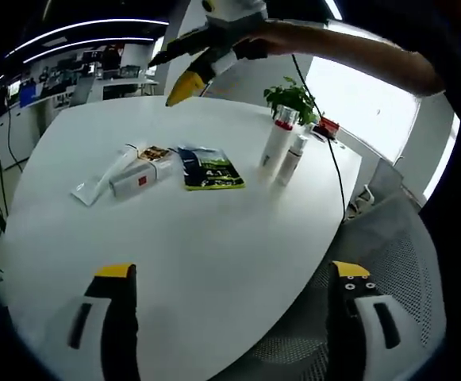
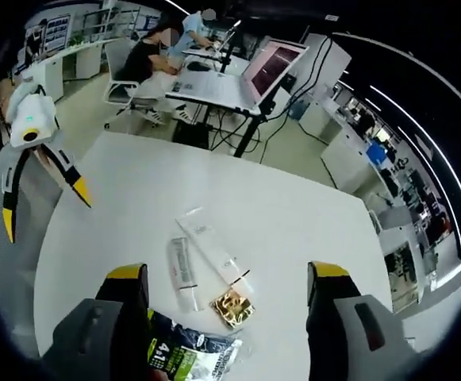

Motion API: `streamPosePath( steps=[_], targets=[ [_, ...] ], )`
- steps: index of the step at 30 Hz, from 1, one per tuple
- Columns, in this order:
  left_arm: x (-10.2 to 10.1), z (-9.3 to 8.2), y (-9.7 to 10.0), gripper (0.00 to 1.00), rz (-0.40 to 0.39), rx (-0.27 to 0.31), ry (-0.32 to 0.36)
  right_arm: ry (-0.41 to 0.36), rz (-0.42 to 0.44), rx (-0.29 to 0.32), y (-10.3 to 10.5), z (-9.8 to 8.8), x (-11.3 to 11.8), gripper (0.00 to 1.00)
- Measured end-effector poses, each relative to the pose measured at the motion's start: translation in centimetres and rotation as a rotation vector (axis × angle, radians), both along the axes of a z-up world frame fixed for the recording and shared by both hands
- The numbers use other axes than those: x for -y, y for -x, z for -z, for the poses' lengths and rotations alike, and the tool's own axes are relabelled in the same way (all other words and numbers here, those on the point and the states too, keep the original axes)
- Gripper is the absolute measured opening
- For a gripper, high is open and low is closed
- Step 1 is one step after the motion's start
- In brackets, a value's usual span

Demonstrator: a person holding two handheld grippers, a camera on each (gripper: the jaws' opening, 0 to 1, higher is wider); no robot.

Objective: Arrange the skincare products in the storage area until every visible bottle or jar stands upright without overlapping.

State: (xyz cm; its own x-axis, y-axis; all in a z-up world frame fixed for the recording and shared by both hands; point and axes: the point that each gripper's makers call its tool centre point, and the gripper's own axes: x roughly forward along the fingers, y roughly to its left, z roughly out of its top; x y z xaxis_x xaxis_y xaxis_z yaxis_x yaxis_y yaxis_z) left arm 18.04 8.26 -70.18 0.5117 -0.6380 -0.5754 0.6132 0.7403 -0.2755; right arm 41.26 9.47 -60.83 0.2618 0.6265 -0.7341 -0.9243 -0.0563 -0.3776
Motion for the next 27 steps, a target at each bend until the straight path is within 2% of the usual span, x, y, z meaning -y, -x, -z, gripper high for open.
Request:
streamPosePath(
  steps=[3, 14, 17, 21, 27],
  targets=[
    [0.1, 0.0, 0.0, 0.93, 0.001, -0.001, -0.001, 0.05, -0.048, -0.017, -0.4, 1.5, -1.1, 0.81],
    [-0.1, 0.2, 0.0, 0.93, -0.002, -0.01, 0.004, 0.133, -0.137, -0.057, -1.8, 6.2, -3.9, 0.76],
    [-0.2, 0.4, 0.1, 0.94, -0.003, -0.014, 0.005, 0.156, -0.169, -0.054, -2.1, 7.2, -4.7, 0.69],
    [-0.4, 0.6, 0.1, 0.93, -0.005, -0.027, -0.001, 0.172, -0.212, -0.068, -2.2, 9.1, -5.6, 0.65],
    [-0.6, 0.9, 0.1, 0.93, -0.026, -0.049, 0.015, 0.22, -0.233, -0.085, -3.1, 11.9, -6.4, 0.57]
  ],
)
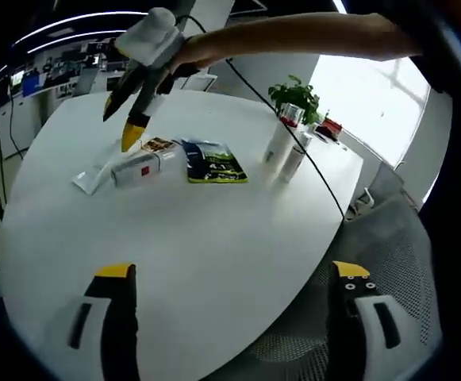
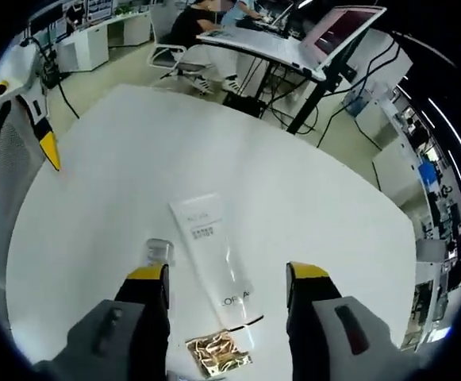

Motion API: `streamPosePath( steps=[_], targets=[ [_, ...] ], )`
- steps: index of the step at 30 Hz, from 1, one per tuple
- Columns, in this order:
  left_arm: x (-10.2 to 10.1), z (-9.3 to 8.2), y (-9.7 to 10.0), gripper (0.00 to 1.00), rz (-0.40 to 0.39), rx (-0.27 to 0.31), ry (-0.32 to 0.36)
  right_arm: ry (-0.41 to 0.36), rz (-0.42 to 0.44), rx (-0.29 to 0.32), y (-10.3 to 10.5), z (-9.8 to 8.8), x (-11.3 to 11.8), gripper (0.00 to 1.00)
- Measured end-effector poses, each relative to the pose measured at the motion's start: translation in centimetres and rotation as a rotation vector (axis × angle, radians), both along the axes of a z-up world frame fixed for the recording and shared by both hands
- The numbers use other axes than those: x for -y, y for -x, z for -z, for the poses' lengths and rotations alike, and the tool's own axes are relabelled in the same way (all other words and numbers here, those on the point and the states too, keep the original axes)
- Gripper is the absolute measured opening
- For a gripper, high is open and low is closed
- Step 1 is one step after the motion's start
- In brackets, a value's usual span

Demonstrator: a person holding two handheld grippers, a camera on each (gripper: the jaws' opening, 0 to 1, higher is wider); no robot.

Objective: Arrange the skincare products in the storage area until every visible bottle or jar stands upright without overlapping.

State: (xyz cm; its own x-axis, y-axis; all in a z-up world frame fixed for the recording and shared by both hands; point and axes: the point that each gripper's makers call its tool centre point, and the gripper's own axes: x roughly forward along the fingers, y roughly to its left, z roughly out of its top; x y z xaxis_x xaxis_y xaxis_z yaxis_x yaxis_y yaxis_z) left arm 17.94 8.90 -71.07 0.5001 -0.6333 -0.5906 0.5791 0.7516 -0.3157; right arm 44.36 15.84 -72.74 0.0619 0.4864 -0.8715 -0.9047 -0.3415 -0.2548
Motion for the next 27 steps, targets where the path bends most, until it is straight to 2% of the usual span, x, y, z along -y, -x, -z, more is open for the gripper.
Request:
streamPosePath(
  steps=[2, 6, 9, 14, 17, 19, 21, 22, 23, 24, 27],
  targets=[
    [-0.1, 0.2, 0.0, 0.93, -0.001, -0.005, -0.002, 0.017, 0.001, -0.018, -0.2, 0.8, 0.3, 0.54],
    [0.0, 0.3, 0.1, 0.93, 0.0, -0.017, -0.001, 0.047, -0.023, -0.014, 0.1, 2.1, 0.1, 0.5],
    [0.0, 0.3, 0.2, 0.93, -0.005, -0.026, 0.005, 0.05, -0.036, -0.019, 0.4, 1.8, 0.1, 0.48],
    [0.0, 0.8, 0.3, 0.93, -0.001, -0.042, 0.001, 0.055, -0.063, -0.038, 0.7, 3.0, -0.7, 0.43],
    [0.1, 0.7, 0.3, 0.93, -0.001, -0.04, 0.003, 0.083, -0.106, -0.034, 1.3, 3.6, -0.7, 0.4],
    [0.0, 0.7, 0.3, 0.93, -0.003, -0.042, 0.002, 0.103, -0.13, -0.025, 1.4, 4.0, -0.7, 0.34],
    [-0.1, 0.8, 0.3, 0.93, -0.007, -0.044, 0.002, 0.128, -0.144, -0.007, 1.3, 4.4, -0.6, 0.35],
    [-0.2, 0.8, 0.3, 0.93, -0.01, -0.046, 0.002, 0.145, -0.149, -0.012, 1.6, 4.5, -0.4, 0.34],
    [-0.3, 0.8, 0.4, 0.92, -0.012, -0.048, 0.001, 0.121, -0.141, -0.015, 1.4, 4.2, -0.8, 0.34],
    [-0.3, 0.9, 0.4, 0.92, -0.013, -0.052, -0.003, 0.131, -0.135, -0.023, 1.5, 3.8, -0.7, 0.34],
    [-0.2, 0.8, 0.4, 0.92, -0.008, -0.05, -0.007, 0.137, -0.163, -0.016, 1.7, 3.9, -0.8, 0.34]
  ],
)
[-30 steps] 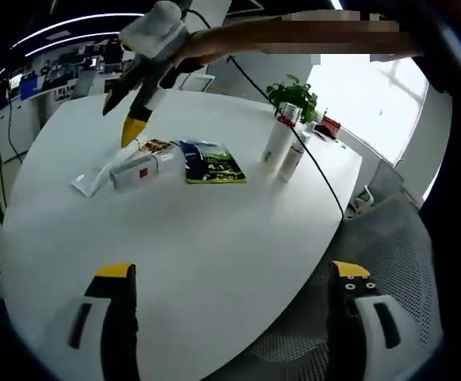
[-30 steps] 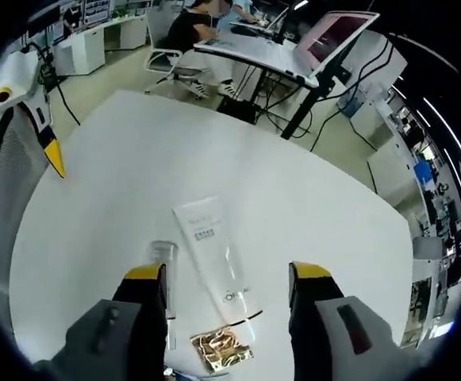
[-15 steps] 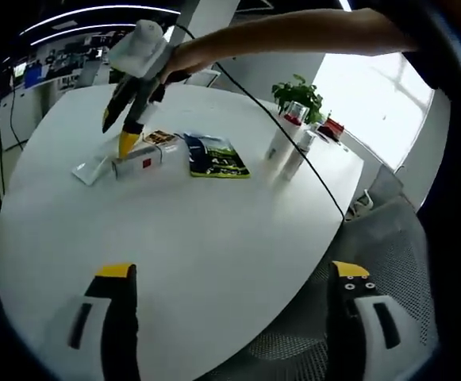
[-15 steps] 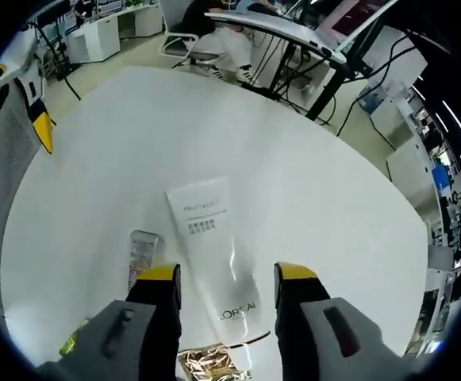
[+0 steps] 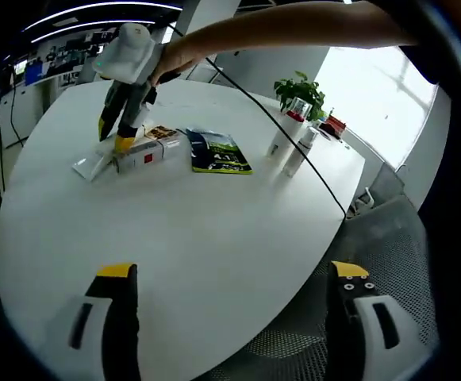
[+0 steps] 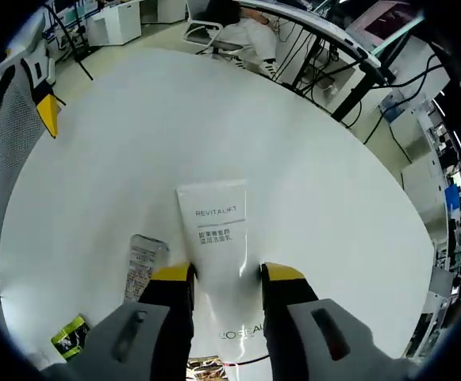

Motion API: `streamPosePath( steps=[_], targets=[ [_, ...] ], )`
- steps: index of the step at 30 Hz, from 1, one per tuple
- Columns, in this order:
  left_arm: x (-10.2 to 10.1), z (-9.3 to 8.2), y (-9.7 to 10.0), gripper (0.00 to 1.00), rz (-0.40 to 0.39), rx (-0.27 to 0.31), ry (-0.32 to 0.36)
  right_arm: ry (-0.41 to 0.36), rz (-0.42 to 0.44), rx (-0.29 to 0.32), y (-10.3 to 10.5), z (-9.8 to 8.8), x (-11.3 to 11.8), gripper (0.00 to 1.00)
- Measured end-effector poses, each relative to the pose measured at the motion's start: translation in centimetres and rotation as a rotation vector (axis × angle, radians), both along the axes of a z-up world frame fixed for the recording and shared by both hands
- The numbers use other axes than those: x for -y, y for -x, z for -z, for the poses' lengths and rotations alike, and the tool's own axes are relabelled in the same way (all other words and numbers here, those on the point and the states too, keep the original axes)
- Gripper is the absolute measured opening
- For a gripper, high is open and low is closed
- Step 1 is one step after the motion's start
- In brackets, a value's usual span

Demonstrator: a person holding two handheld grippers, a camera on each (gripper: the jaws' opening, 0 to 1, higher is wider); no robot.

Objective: Arrange the skincare products in the storage area until every visible bottle or jar stands upright without overlapping.

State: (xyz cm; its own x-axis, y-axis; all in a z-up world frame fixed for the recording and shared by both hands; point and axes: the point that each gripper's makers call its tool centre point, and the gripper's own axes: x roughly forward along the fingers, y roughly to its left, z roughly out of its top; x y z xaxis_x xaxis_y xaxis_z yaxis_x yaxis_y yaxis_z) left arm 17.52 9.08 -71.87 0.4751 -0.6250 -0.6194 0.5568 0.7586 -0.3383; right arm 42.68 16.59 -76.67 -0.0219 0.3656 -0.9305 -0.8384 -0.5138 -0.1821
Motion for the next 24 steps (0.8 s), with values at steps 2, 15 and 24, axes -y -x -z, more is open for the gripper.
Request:
streamPosePath(
  steps=[2, 15, 24],
  targets=[
    [-0.01, -0.05, -0.04, 0.92, -0.001, 0.002, 0.001, 0.014, -0.001, 0.007, 0.03, 0.08, -0.17, 0.34],
    [-0.36, 0.06, -0.32, 0.91, -0.011, -0.005, -0.007, 0.106, -0.087, 0.067, 0.33, 0.27, -0.54, 0.33],
    [-0.65, 0.26, -0.38, 0.9, -0.018, -0.007, -0.022, 0.077, -0.077, 0.08, 0.1, 0.01, -0.3, 0.29]
  ],
)
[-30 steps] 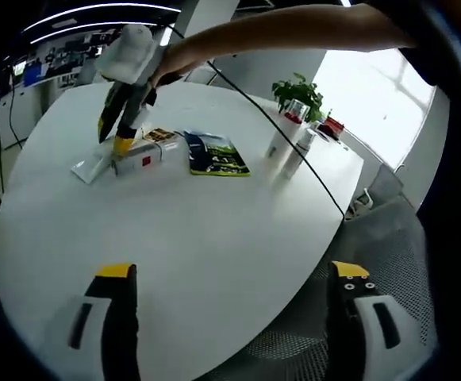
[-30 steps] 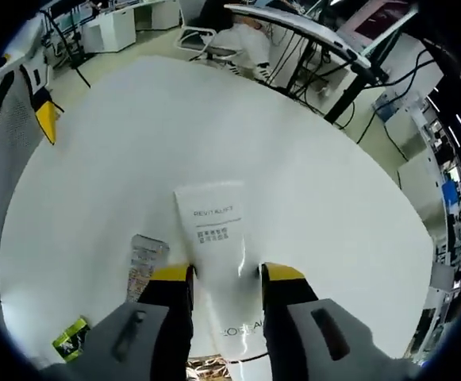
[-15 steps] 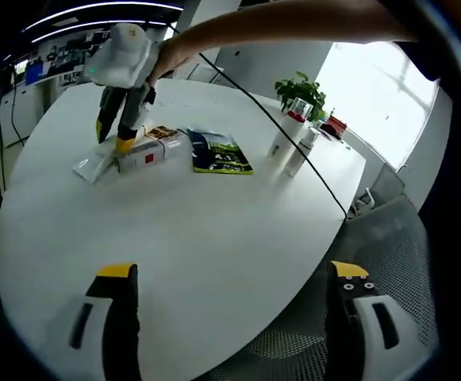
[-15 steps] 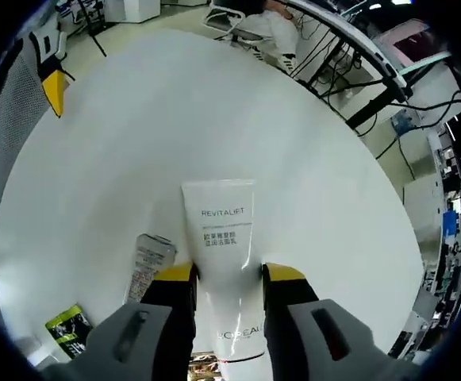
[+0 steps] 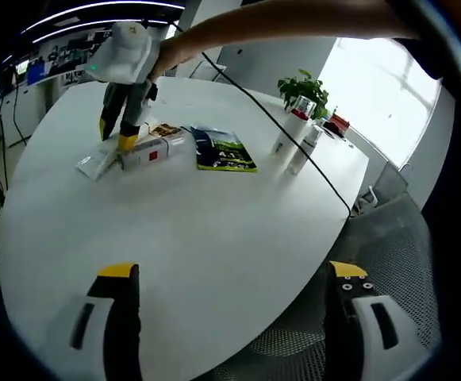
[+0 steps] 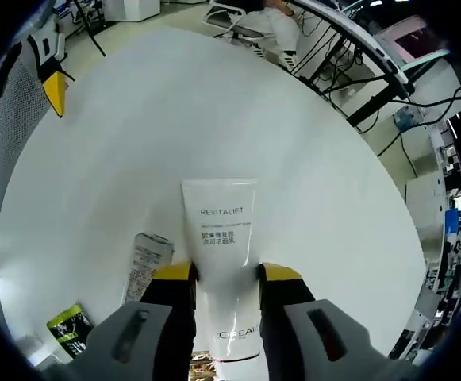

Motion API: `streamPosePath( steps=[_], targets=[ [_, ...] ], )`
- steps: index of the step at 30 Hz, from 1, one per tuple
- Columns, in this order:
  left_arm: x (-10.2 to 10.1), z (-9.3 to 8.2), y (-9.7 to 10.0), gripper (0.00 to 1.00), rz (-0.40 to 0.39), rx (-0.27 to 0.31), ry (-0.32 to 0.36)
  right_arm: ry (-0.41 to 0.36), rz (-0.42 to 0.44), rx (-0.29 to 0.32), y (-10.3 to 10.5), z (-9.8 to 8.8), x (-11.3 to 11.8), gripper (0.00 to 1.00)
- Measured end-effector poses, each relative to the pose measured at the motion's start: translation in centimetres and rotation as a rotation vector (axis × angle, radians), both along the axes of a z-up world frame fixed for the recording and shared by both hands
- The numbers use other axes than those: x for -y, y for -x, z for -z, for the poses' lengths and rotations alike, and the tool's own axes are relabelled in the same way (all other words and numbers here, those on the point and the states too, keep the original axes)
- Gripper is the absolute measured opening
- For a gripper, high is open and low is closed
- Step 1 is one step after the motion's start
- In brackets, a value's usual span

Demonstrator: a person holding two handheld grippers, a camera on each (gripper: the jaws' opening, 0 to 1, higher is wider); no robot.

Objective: Arrange the skincare products in the storage area until every visible bottle or jar stands upright without overlapping.

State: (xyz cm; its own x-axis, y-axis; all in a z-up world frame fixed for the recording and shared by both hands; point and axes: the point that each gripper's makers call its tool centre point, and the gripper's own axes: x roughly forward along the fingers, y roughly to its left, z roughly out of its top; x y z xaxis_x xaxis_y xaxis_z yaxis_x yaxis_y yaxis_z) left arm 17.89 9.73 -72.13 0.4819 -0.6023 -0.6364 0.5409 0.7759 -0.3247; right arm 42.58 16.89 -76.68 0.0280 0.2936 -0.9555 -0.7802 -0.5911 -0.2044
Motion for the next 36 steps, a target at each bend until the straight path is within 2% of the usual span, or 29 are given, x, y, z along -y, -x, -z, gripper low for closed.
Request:
streamPosePath(
  steps=[4, 5, 6, 7, 8, 9, 10, 11, 12, 13, 17, 18, 21, 23, 26, 27, 28, 30, 32, 36],
  targets=[
    [-0.1, 0.1, 0.0, 0.89, -0.005, -0.004, -0.001, -0.052, -0.01, 0.071, -0.1, -1.0, -0.9, 0.26],
    [0.0, 0.0, -0.1, 0.89, -0.008, -0.002, 0.002, -0.082, -0.018, 0.072, 0.0, -1.8, -1.3, 0.15],
    [0.0, -0.1, -0.1, 0.89, -0.009, 0.0, 0.004, -0.183, 0.006, 0.102, -0.9, -3.4, -3.0, 0.05],
    [0.0, -0.1, -0.1, 0.89, -0.008, 0.001, 0.006, -0.143, 0.053, 0.08, -1.0, -3.8, -2.4, 0.01],
    [0.1, 0.0, -0.1, 0.89, -0.007, 0.0, 0.007, -0.141, 0.012, 0.076, -1.0, -4.1, -2.8, 0.01],
    [0.1, 0.0, 0.0, 0.89, -0.005, -0.001, 0.006, -0.127, 0.007, 0.008, -0.1, -3.8, -2.7, 0.01],
    [0.2, 0.0, 0.0, 0.89, -0.002, 0.0, 0.004, -0.121, 0.018, -0.019, 0.2, -3.4, -2.5, 0.01],
    [0.2, -0.1, 0.0, 0.89, -0.001, 0.002, 0.001, -0.12, 0.022, 0.018, -0.4, -2.9, -2.3, 0.01],
    [0.1, -0.1, 0.0, 0.89, 0.0, 0.005, -0.001, -0.076, -0.003, 0.084, -0.9, -2.3, -1.4, 0.01],
    [0.1, -0.1, 0.0, 0.89, -0.002, 0.007, -0.003, -0.059, -0.009, 0.098, -1.1, -2.0, -1.0, 0.01],
    [-0.1, -0.1, 0.0, 0.89, -0.012, 0.008, 0.001, -0.068, 0.044, 0.031, -0.6, -1.1, -0.3, 0.01],
    [-0.1, -0.1, 0.0, 0.89, -0.012, 0.007, 0.001, -0.079, 0.05, 0.029, -0.3, -1.3, -0.3, 0.01],
    [-0.2, 0.0, -0.1, 0.89, -0.014, 0.008, -0.001, -0.116, 0.084, 0.024, -1.4, -1.9, -0.6, 0.01],
    [-0.1, 0.0, -0.1, 0.89, -0.016, 0.006, 0.003, -0.158, 0.139, 0.017, -1.7, -2.6, -1.2, 0.01],
    [-0.2, 0.0, -0.1, 0.89, -0.015, 0.005, 0.004, -0.272, 0.285, -0.021, -3.3, -4.0, -2.2, 0.01],
    [-0.2, 0.0, -0.1, 0.89, -0.016, 0.004, 0.006, -0.323, 0.369, -0.056, -4.0, -4.7, -2.6, 0.01],
    [-0.2, 0.0, -0.1, 0.89, -0.016, 0.003, 0.007, -0.352, 0.412, -0.088, -3.9, -4.9, -2.9, 0.03],
    [-0.1, 0.0, -0.2, 0.89, -0.016, 0.004, 0.009, -0.414, 0.516, -0.141, -5.1, -5.6, -3.4, 0.14],
    [-0.1, 0.0, -0.2, 0.89, -0.018, 0.003, 0.01, -0.39, 0.614, -0.174, -5.9, -5.5, -2.8, 0.28],
    [-0.2, -0.1, -0.2, 0.89, -0.024, 0.002, 0.016, -0.439, 0.69, -0.202, -7.3, -6.0, -3.2, 0.32]
  ],
)
